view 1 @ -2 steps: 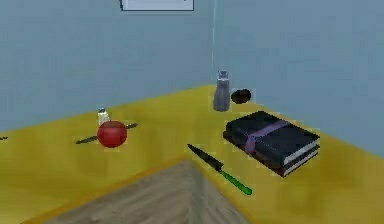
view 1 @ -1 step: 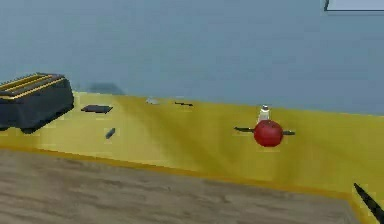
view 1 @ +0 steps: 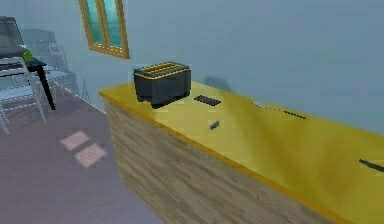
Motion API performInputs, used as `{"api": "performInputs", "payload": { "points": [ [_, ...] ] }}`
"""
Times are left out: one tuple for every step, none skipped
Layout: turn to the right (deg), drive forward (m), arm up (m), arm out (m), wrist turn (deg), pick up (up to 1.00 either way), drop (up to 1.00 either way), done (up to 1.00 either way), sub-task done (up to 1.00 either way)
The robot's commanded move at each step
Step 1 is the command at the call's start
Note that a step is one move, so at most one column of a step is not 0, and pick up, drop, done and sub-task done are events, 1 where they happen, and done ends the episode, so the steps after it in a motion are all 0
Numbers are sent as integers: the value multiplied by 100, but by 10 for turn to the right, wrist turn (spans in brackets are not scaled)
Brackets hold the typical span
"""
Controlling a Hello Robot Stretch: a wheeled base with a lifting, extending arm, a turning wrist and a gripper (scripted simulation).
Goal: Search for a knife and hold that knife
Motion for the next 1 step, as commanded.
{"api": "performInputs", "payload": {
  "points": [
    [0,0,50,0,0,0,0,0,0]
  ]
}}
